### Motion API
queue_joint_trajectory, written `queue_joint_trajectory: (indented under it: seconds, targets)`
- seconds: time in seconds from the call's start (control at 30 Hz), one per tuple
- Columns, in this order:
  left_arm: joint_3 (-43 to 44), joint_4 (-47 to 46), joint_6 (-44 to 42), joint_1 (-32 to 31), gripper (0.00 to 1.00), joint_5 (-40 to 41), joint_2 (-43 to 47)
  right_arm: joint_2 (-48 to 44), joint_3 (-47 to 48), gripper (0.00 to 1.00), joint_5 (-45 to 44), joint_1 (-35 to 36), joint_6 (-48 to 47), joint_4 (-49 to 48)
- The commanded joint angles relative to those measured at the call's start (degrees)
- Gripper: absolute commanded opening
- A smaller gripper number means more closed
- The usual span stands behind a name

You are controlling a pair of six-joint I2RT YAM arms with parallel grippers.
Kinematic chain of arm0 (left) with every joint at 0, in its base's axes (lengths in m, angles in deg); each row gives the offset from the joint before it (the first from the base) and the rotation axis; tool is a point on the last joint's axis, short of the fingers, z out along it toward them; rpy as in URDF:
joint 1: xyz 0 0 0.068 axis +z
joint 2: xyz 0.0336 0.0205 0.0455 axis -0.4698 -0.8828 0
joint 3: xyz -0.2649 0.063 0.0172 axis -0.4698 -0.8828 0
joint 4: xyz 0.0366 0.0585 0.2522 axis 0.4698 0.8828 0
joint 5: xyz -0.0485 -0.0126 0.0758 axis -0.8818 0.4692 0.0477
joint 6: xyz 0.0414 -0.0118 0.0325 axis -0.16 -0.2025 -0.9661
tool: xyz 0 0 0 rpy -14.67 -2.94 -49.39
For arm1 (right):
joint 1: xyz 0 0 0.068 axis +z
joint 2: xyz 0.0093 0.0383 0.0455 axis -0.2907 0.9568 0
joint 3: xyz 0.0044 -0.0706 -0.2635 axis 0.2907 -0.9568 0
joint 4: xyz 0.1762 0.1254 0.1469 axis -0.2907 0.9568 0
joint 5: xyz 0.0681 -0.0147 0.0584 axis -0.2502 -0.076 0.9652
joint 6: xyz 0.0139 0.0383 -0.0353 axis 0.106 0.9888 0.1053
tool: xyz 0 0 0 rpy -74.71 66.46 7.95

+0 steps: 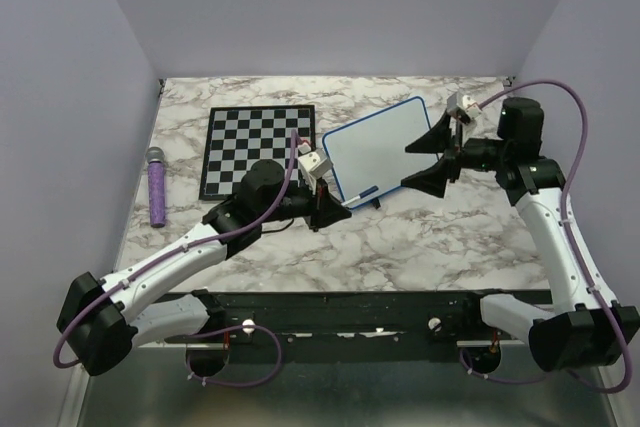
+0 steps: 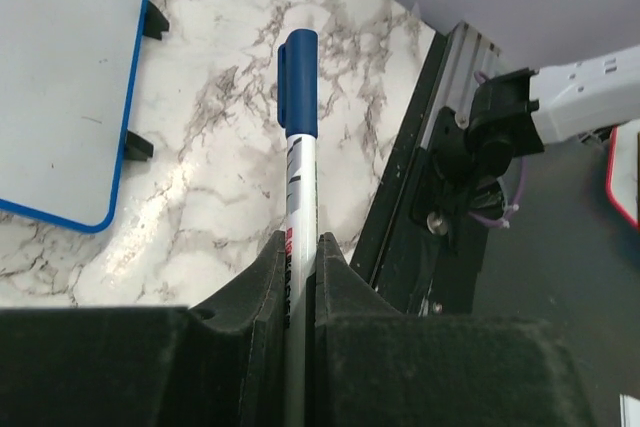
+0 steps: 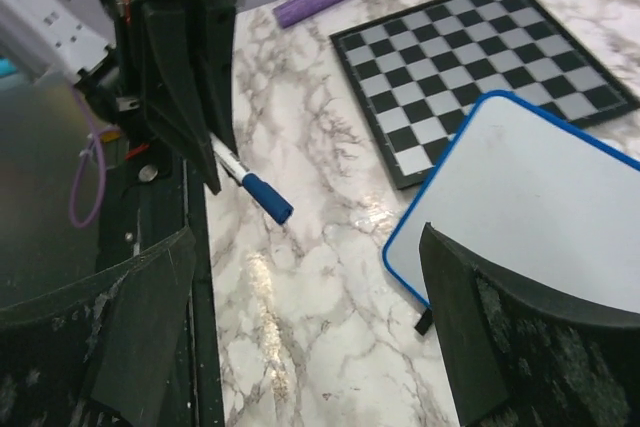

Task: Write a sentence on the whiteboard
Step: Open the whiteboard marker at the center of the board.

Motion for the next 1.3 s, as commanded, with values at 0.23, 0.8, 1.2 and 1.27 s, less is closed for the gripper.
queue_joint_trajectory:
  seconds: [0.23,0.8,1.2,1.27]
  targets:
    - [3.5,2.7,-5.0,-2.6,0.00,-8.3,-4.4,3.9,-1.4,1.00,1.6,12.8,-22.7,15.2]
    - [5.6,-0.1,-3.7,-3.1,0.00,-8.8,-6.8,10.9,1.2,0.40,1.4,17.9,-33.7,28.4]
    - [3.4,-5.6,-0.2,-3.0,0.37,-8.2,-5.2,10.0,1.4,0.01,2.5,18.3,-34.6,29.1]
    - [2.8,-6.4,0.1,-2.9,0.41,-8.0,-4.8,9.8,1.4,0.01,2.7,18.3,-34.1,28.8]
